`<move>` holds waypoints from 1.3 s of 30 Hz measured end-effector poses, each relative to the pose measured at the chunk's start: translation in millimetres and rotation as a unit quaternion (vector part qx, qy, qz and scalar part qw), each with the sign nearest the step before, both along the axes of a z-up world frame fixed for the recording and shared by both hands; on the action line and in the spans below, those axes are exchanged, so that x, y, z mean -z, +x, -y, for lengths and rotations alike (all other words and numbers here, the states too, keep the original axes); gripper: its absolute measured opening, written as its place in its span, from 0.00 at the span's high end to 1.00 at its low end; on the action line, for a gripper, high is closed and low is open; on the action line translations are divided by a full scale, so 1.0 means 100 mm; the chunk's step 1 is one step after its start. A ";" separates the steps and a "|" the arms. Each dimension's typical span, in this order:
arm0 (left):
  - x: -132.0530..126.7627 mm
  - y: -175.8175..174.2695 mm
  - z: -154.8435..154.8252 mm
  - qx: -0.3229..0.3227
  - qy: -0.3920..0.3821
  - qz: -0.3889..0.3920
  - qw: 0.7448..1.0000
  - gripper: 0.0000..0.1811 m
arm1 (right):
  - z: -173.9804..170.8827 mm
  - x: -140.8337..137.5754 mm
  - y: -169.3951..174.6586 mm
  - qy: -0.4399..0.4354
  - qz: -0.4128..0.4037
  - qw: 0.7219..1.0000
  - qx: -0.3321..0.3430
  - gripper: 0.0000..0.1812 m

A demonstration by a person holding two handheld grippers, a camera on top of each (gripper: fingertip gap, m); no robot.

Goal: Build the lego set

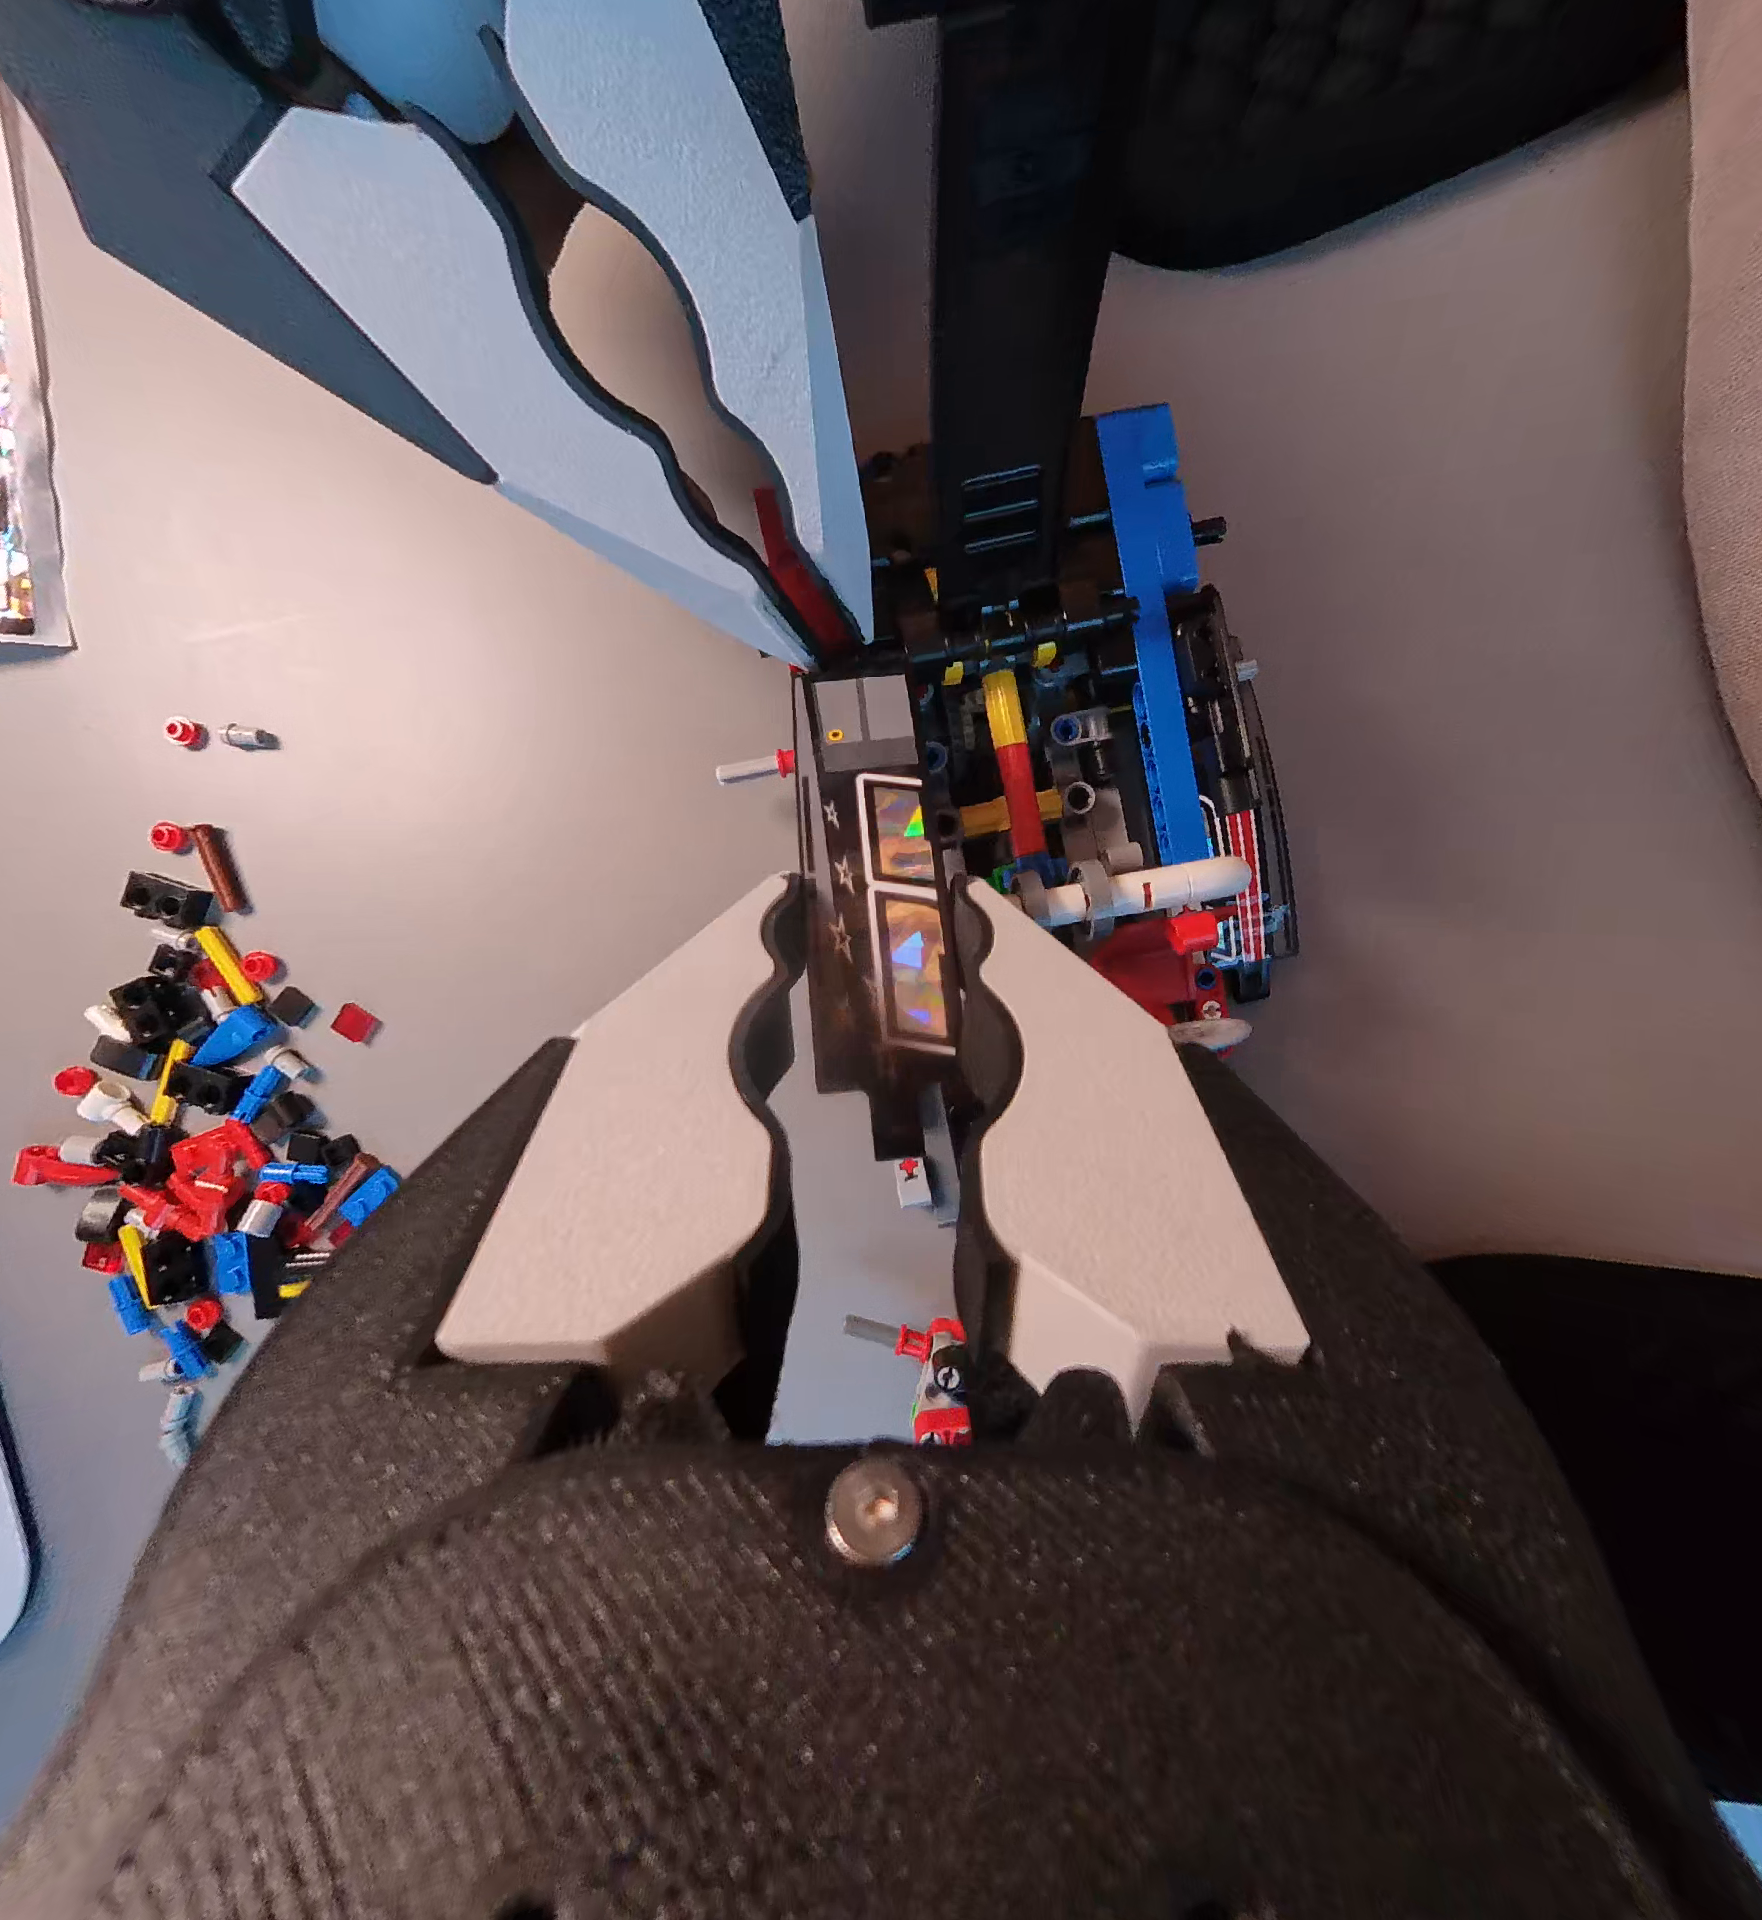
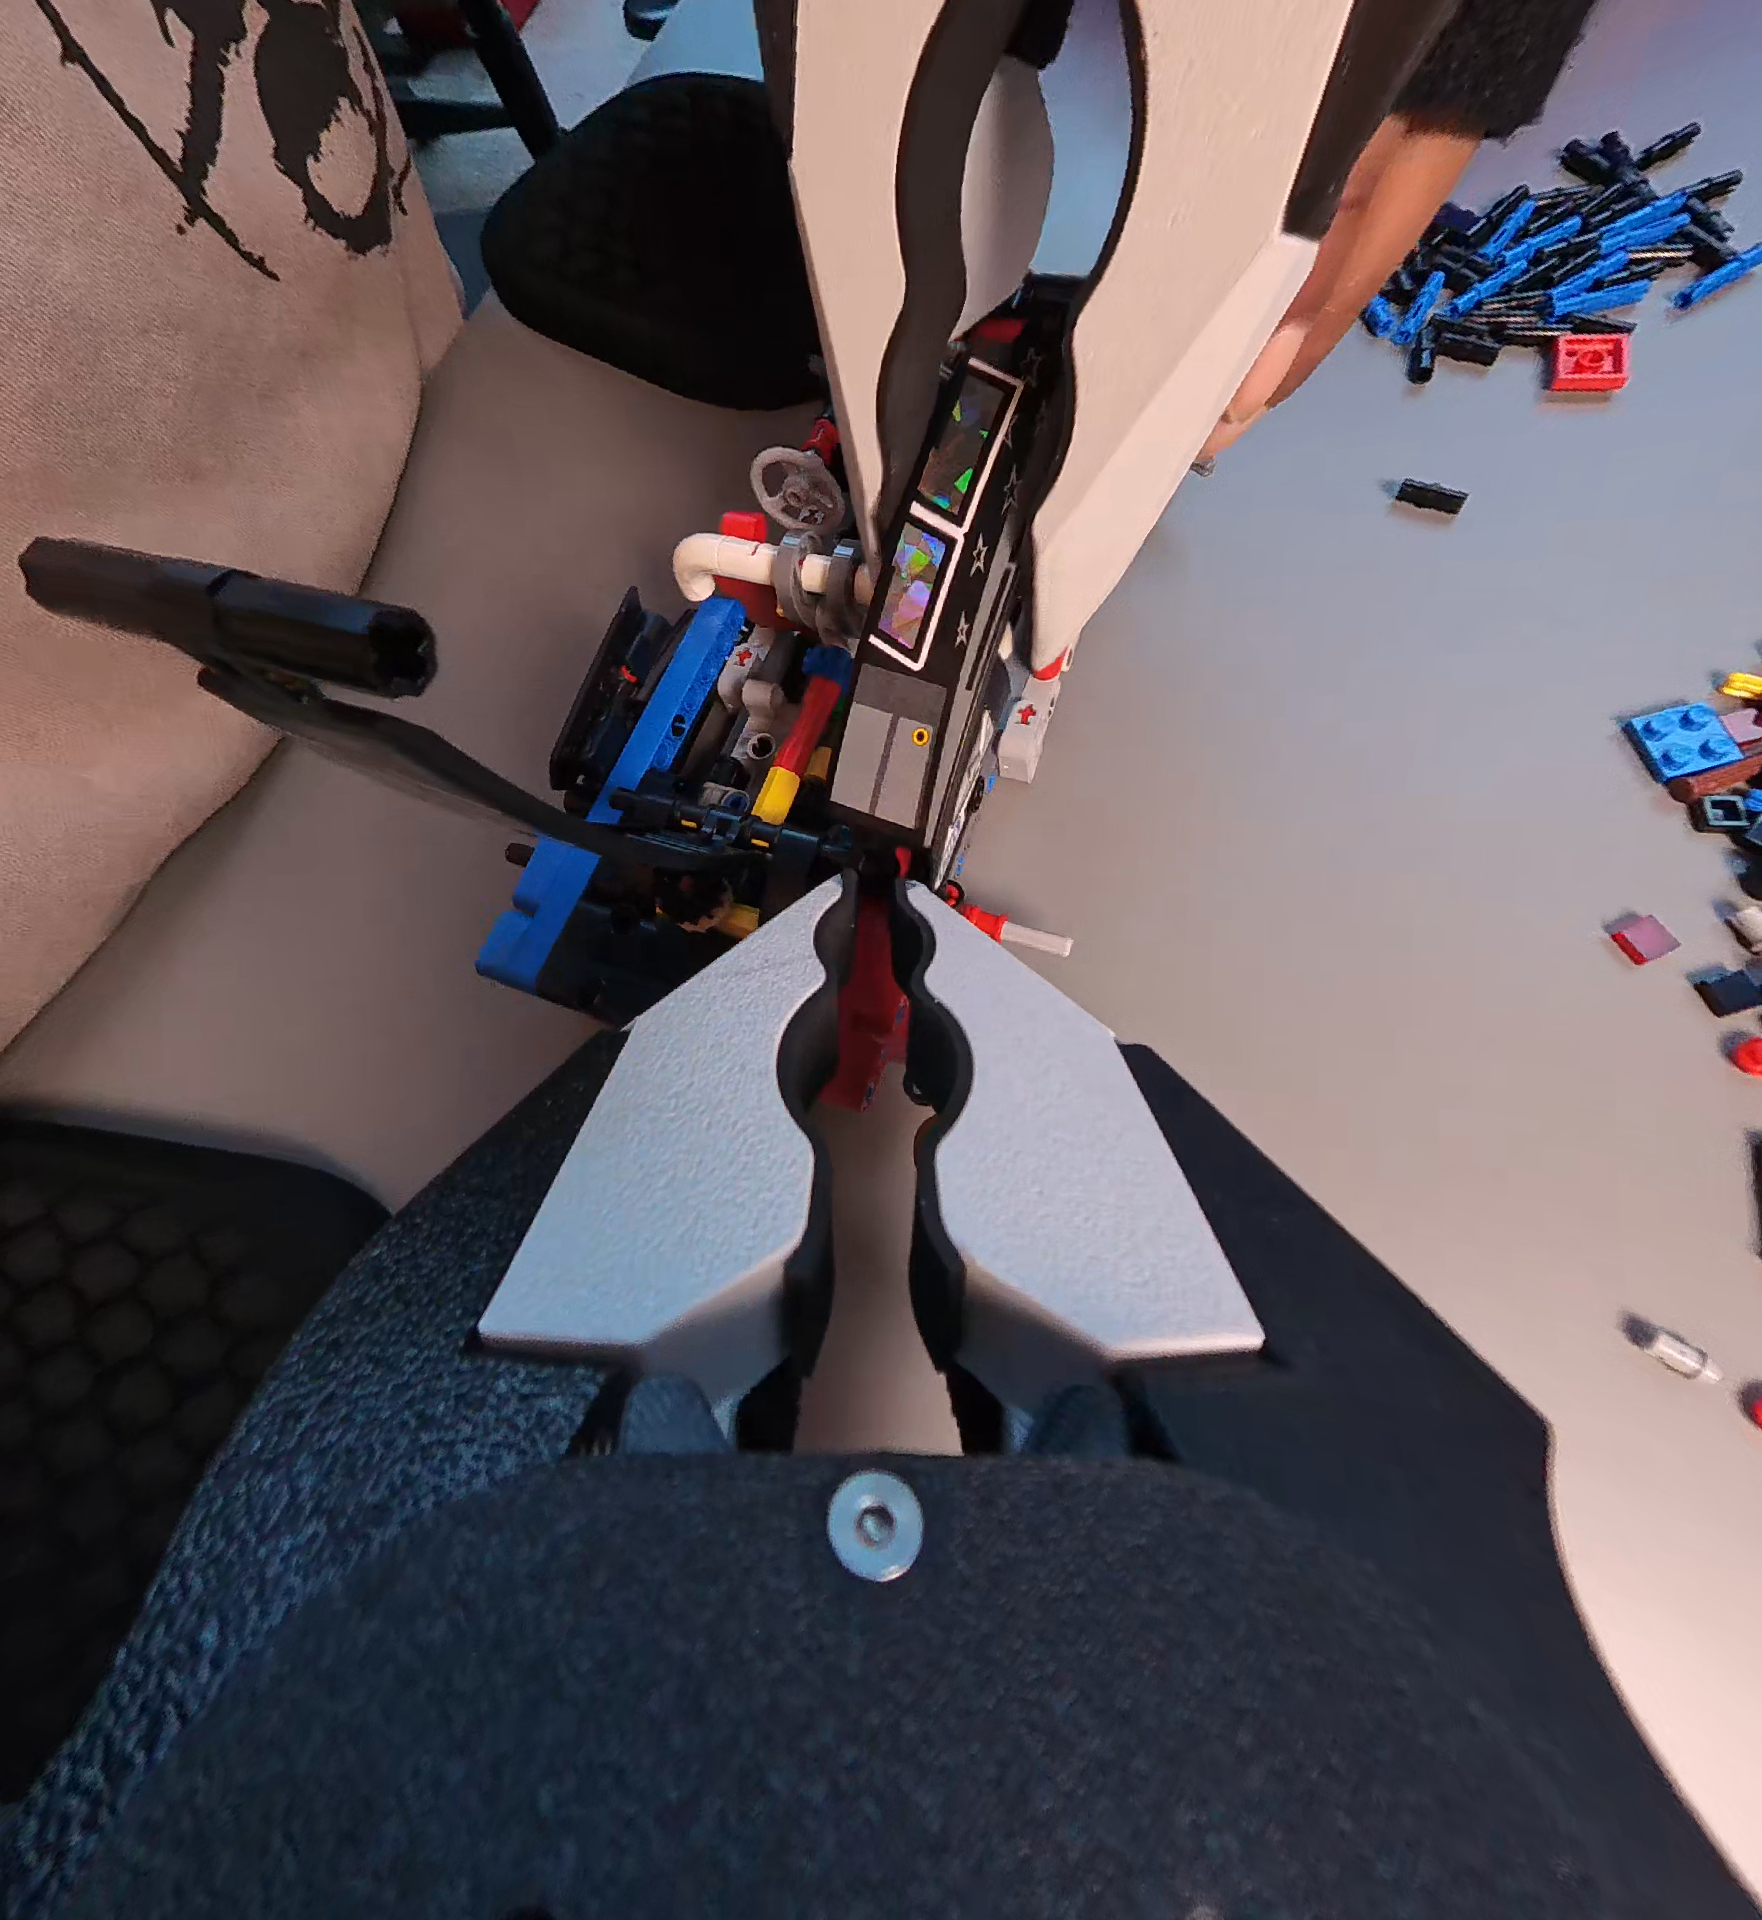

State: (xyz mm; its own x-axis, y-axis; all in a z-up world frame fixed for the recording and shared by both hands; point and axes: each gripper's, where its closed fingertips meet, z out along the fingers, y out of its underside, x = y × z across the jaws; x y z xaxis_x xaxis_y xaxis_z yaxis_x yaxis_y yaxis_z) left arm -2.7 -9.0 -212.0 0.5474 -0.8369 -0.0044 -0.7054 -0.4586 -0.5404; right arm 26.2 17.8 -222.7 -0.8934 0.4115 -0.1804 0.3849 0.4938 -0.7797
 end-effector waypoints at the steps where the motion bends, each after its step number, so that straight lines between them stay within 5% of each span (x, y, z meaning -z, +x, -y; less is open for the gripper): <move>1: 0.01 0.02 0.01 -0.002 -0.001 0.004 1.000 0.86 | 0.01 0.00 0.00 -0.001 0.000 1.000 0.001 0.98; 15: 0.05 0.15 0.11 -0.064 0.041 0.039 0.996 0.85 | 0.17 0.00 0.13 -0.005 0.010 1.000 -0.001 0.99; 25: 0.06 0.39 0.33 -0.099 0.060 0.052 0.992 0.43 | 0.21 -0.02 0.15 0.004 0.005 1.000 0.010 0.97; 30: 0.28 0.42 0.33 -0.098 0.081 -0.005 0.992 0.47 | 0.23 -0.01 0.16 0.011 0.003 1.000 0.009 0.99; 39: 0.31 0.42 0.29 -0.115 0.074 0.007 0.991 0.49 | 0.21 -0.01 0.18 0.020 -0.022 0.999 0.026 0.98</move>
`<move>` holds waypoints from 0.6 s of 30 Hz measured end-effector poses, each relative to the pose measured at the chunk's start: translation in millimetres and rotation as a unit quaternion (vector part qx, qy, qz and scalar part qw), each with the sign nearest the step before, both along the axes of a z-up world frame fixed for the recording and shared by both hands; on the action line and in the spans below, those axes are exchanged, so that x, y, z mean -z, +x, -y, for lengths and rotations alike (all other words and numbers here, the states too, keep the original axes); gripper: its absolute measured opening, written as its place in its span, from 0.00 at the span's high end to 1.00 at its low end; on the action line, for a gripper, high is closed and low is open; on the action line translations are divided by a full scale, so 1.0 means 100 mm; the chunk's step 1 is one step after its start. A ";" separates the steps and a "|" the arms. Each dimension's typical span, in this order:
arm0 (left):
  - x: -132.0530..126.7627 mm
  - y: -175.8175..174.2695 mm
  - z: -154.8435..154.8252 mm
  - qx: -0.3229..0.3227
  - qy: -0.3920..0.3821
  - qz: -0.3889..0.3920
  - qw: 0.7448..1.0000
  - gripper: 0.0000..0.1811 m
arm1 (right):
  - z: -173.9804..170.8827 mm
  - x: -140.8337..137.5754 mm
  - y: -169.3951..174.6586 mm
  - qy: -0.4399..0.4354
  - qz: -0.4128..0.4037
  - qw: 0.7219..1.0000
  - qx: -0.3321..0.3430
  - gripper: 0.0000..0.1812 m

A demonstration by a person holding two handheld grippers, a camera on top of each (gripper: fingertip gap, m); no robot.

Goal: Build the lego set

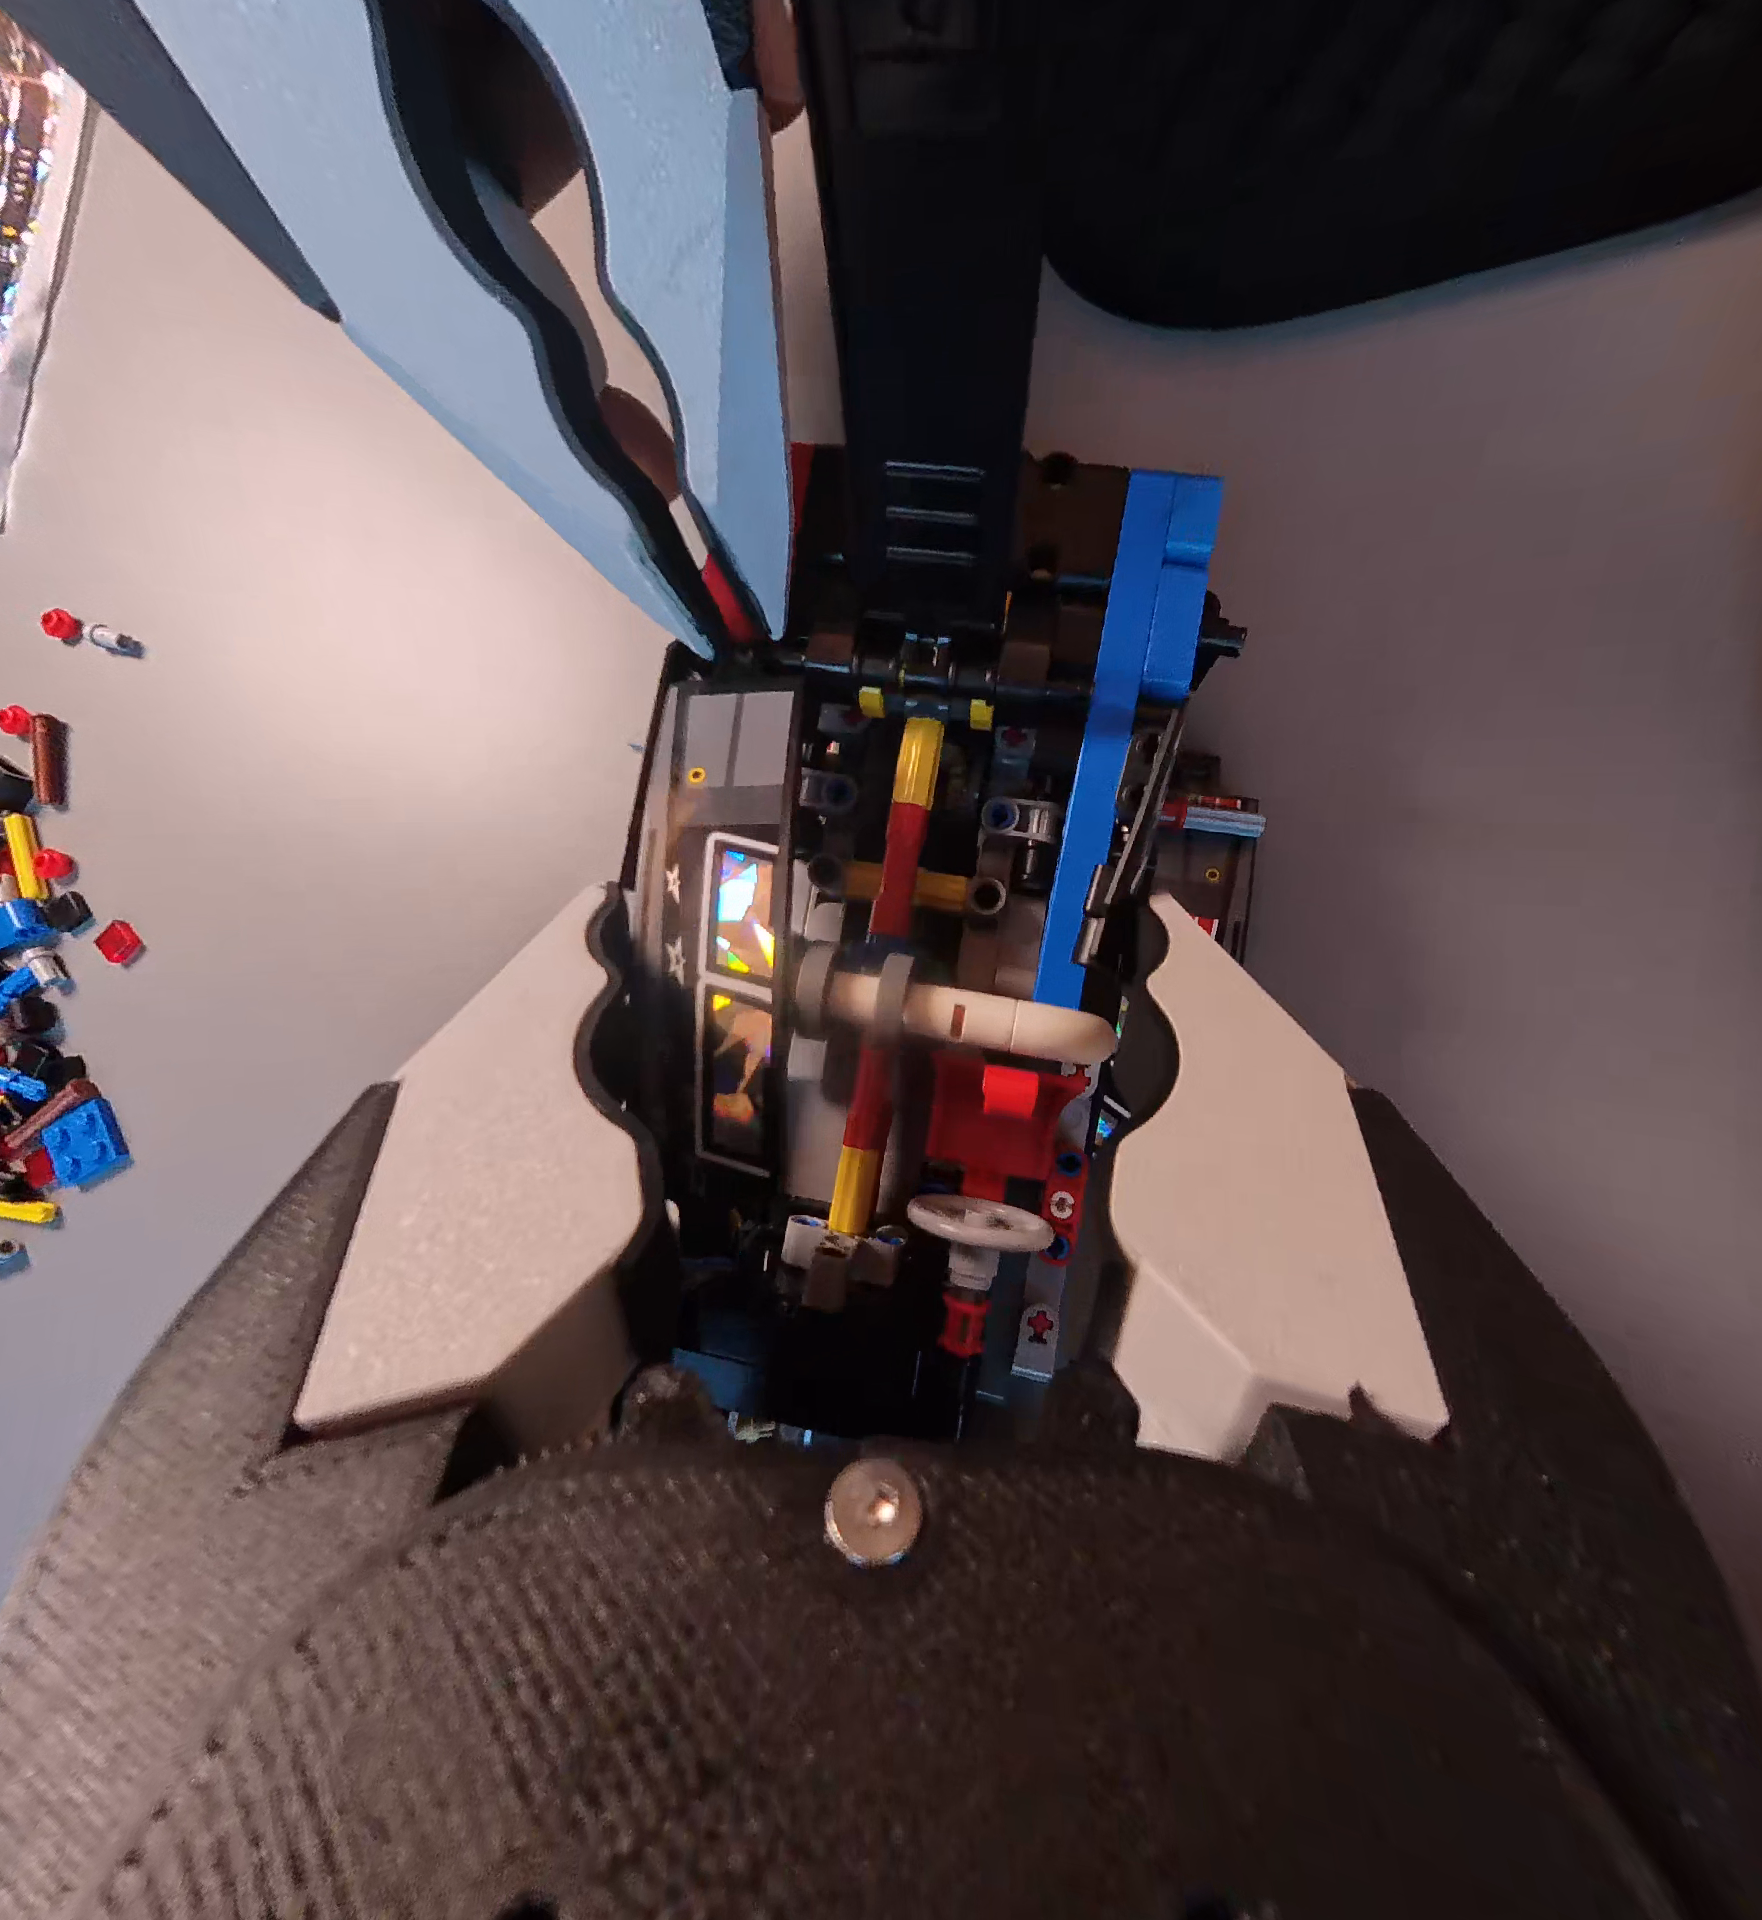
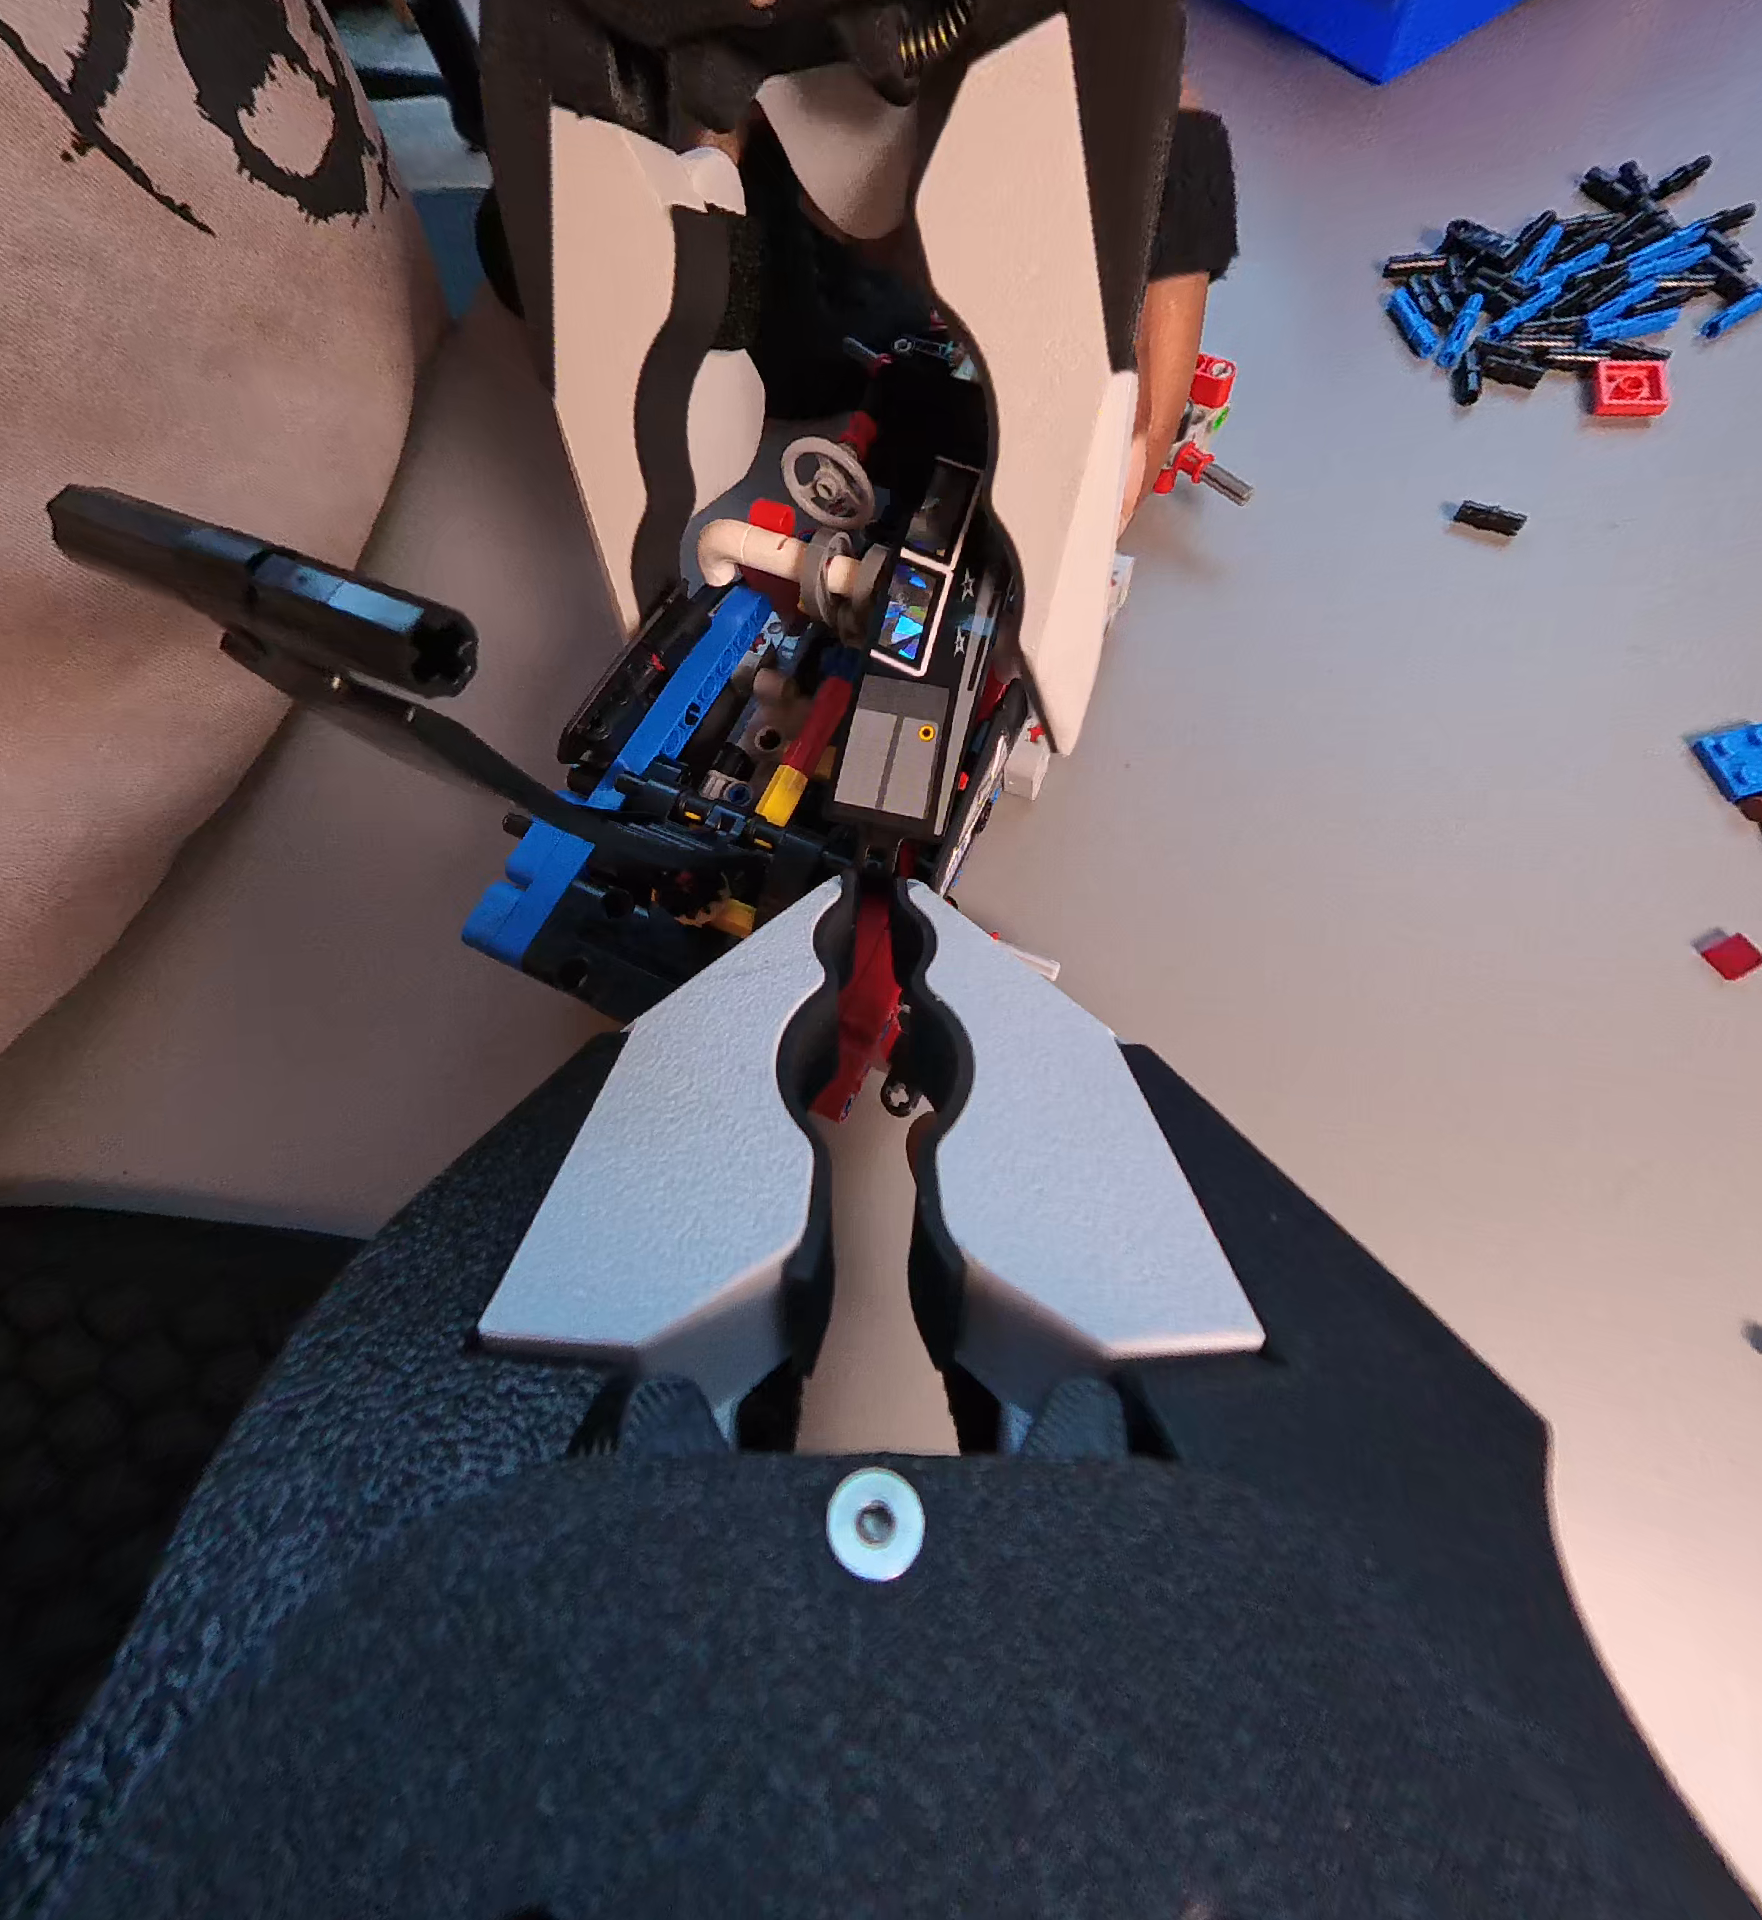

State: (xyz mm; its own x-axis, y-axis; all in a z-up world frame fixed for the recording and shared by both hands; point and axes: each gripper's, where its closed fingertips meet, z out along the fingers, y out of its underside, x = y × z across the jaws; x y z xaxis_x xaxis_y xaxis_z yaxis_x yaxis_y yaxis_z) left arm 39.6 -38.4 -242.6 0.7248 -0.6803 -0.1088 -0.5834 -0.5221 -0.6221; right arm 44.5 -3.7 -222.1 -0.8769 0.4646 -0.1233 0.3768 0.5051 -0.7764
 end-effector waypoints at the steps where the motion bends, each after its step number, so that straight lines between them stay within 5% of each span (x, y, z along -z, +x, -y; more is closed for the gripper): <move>1: 0.01 0.00 0.00 -0.006 -0.007 0.007 1.000 0.48 | 0.00 0.00 0.00 -0.003 -0.001 1.000 0.003 0.98; 18: -0.12 0.15 -0.08 -0.033 0.068 -0.003 0.997 0.40 | -0.02 0.01 0.03 -0.012 -0.030 0.997 0.072 0.98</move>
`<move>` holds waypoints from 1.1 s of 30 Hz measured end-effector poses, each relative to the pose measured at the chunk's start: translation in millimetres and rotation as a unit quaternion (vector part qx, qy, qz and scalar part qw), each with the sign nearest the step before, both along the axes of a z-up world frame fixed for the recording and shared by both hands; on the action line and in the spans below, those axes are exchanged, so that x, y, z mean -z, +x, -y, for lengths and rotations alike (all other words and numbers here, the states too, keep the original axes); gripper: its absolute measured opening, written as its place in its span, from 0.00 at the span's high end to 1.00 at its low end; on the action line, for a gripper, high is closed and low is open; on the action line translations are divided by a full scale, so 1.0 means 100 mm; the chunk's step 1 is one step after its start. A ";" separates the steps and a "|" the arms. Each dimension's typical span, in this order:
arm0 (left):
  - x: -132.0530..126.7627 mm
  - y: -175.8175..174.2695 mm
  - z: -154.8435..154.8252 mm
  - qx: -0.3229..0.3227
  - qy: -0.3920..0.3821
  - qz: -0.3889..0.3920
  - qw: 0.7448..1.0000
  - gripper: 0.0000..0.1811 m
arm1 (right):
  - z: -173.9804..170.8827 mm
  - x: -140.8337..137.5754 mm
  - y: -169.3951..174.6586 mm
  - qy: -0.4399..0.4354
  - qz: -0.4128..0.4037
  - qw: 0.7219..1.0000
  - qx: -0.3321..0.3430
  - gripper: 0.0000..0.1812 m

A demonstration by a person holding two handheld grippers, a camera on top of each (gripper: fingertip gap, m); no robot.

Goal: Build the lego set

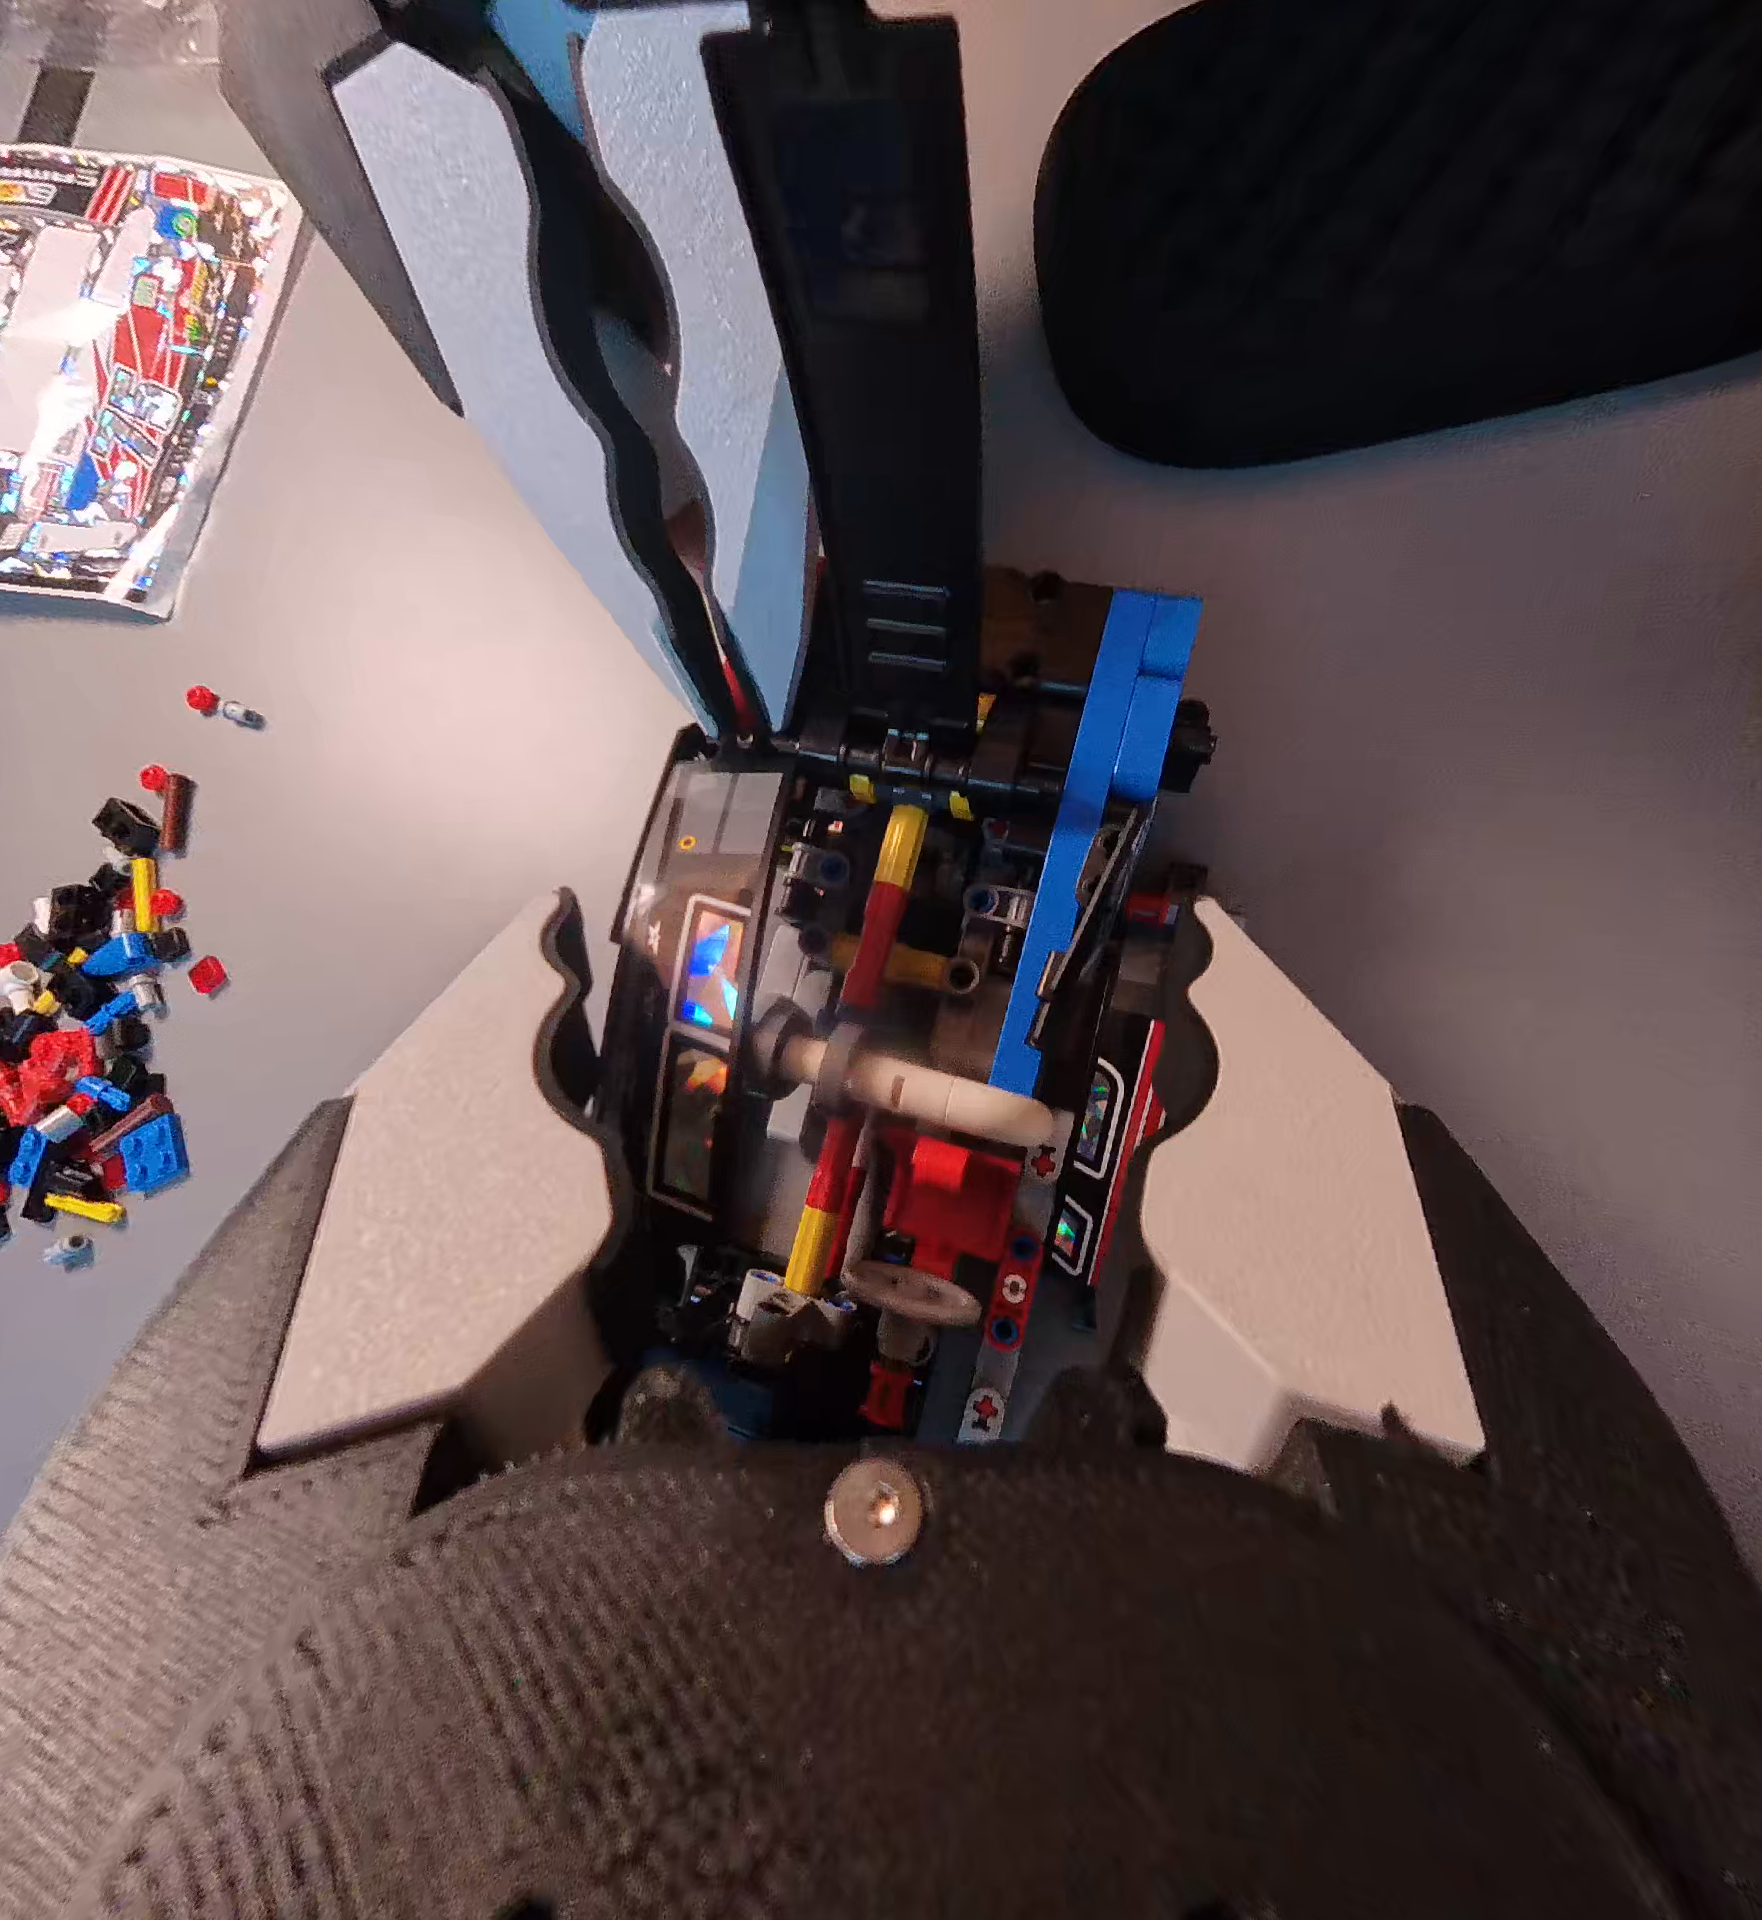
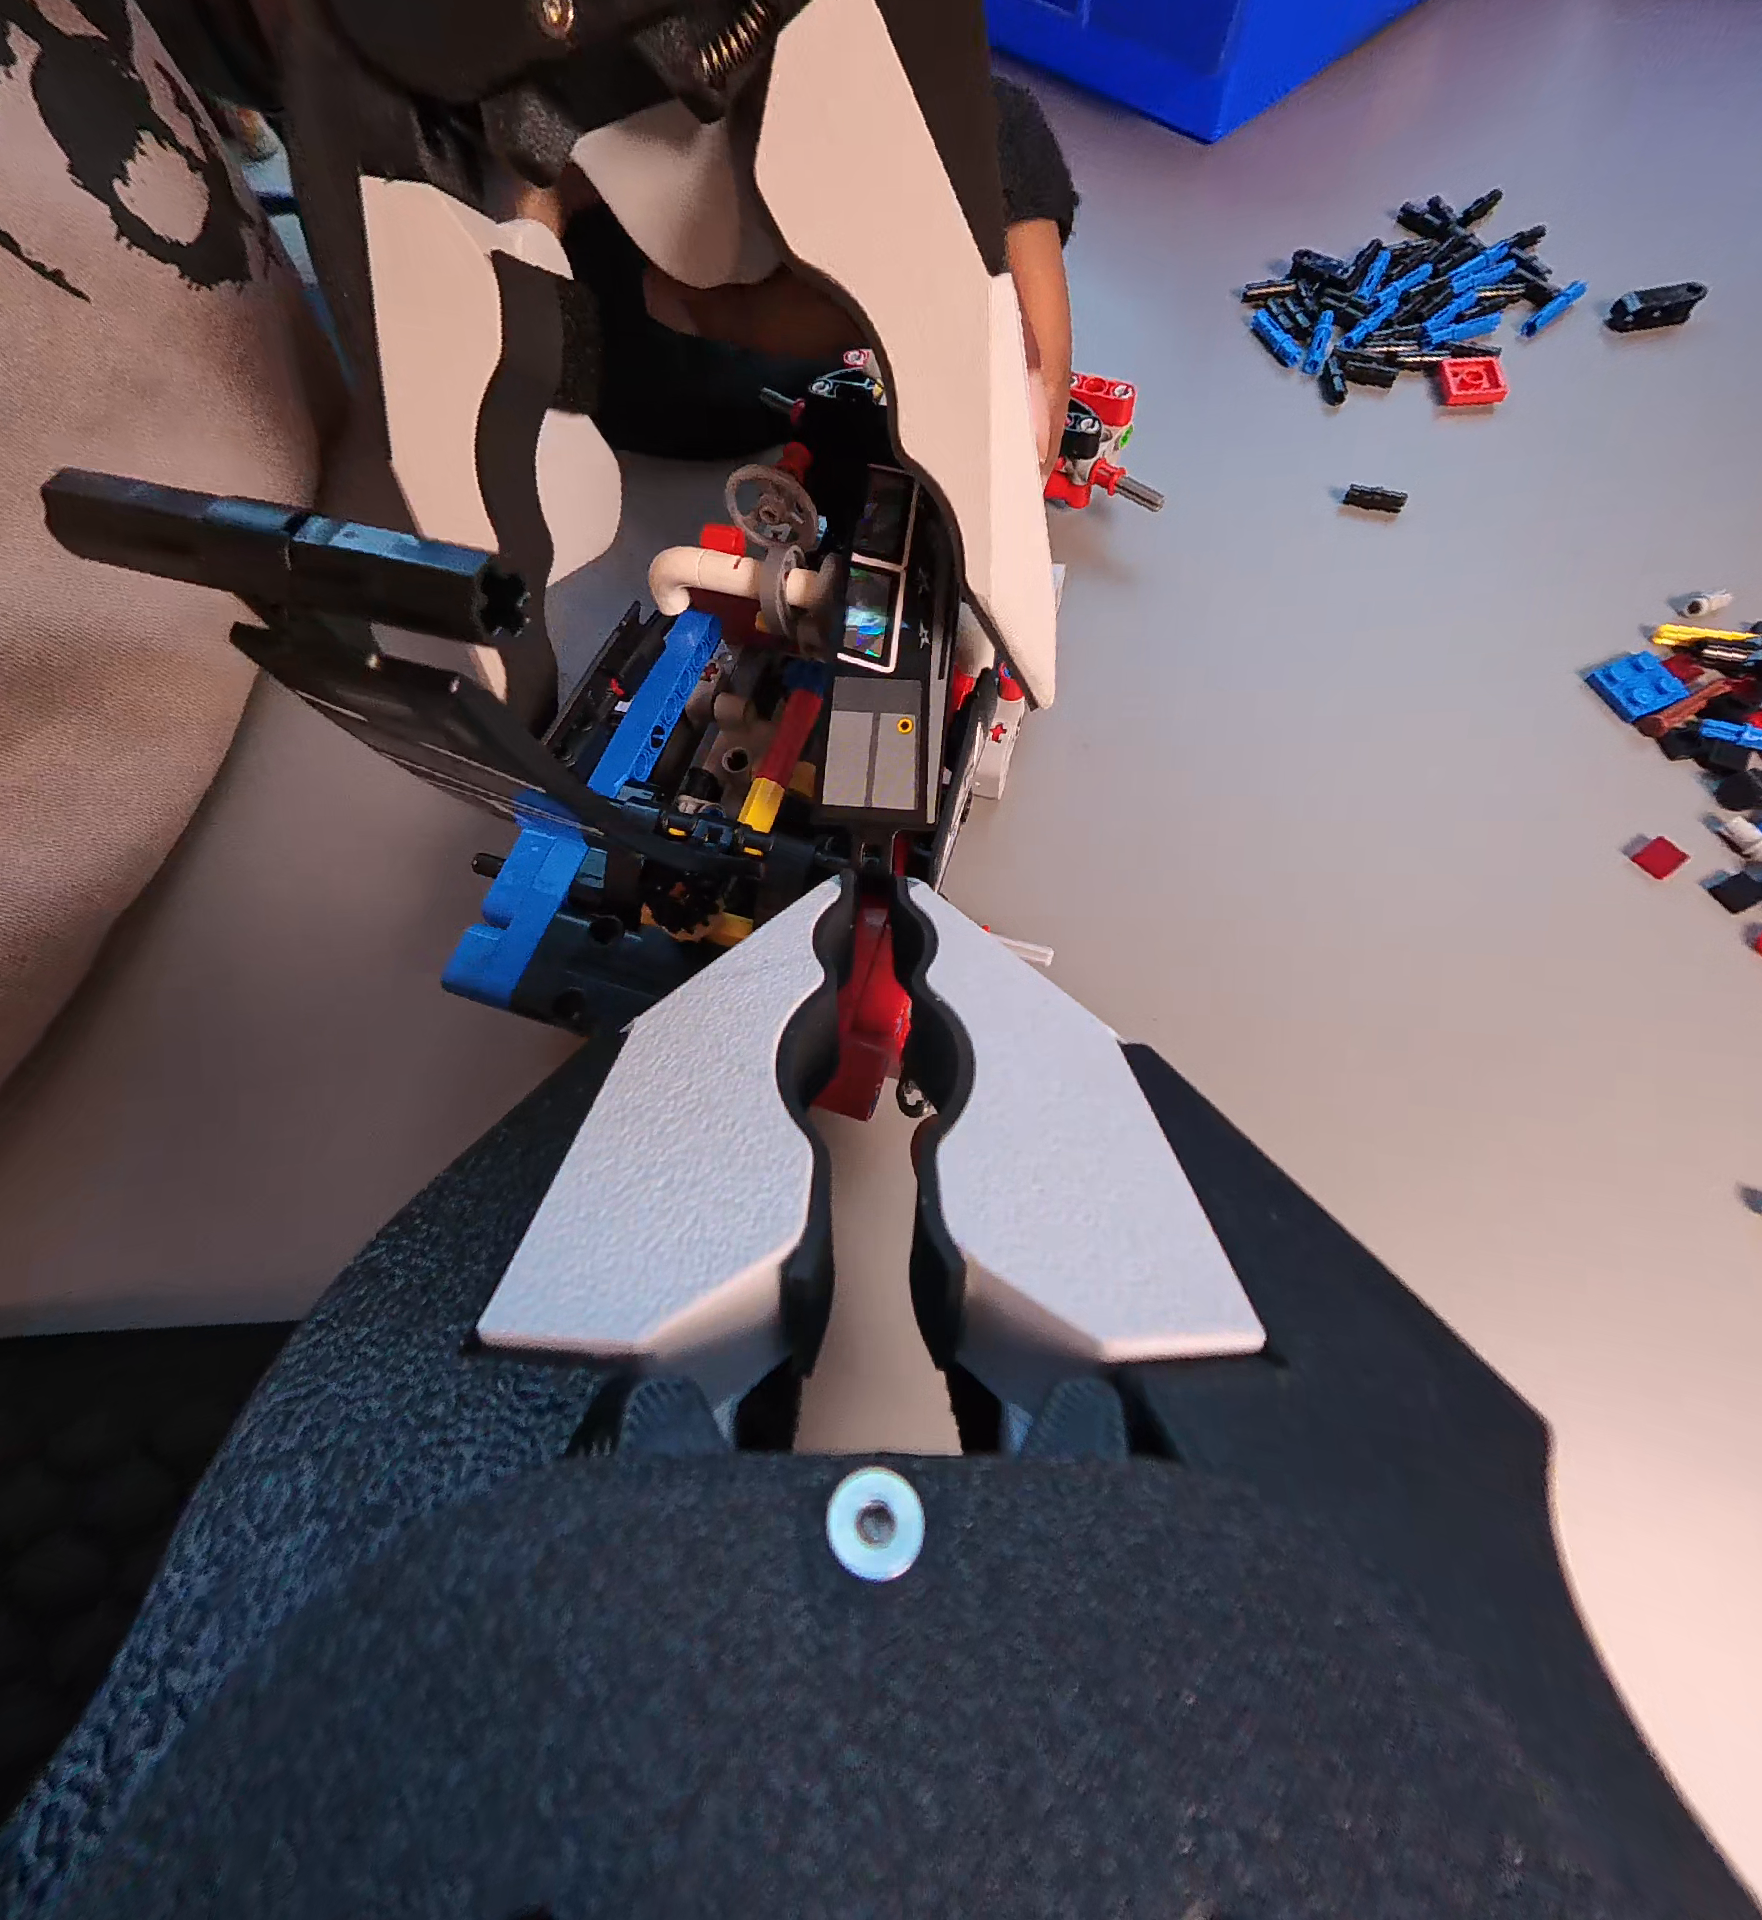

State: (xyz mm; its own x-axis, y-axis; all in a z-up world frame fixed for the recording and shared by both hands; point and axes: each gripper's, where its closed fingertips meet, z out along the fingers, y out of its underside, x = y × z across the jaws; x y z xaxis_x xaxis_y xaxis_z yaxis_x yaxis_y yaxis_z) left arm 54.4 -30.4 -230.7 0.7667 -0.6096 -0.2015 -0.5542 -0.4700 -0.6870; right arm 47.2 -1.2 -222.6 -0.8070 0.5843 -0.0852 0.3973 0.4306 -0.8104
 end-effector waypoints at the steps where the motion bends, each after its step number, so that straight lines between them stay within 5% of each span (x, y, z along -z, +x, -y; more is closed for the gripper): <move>1: -0.02 0.01 -0.02 -0.003 0.006 -0.003 1.000 0.40 | 0.00 0.00 0.00 0.001 -0.001 1.000 0.003 0.98; 33: 0.09 0.13 -0.16 -0.009 -0.017 -0.022 1.000 0.39 | 0.02 -0.05 0.05 0.010 -0.087 0.996 0.010 0.98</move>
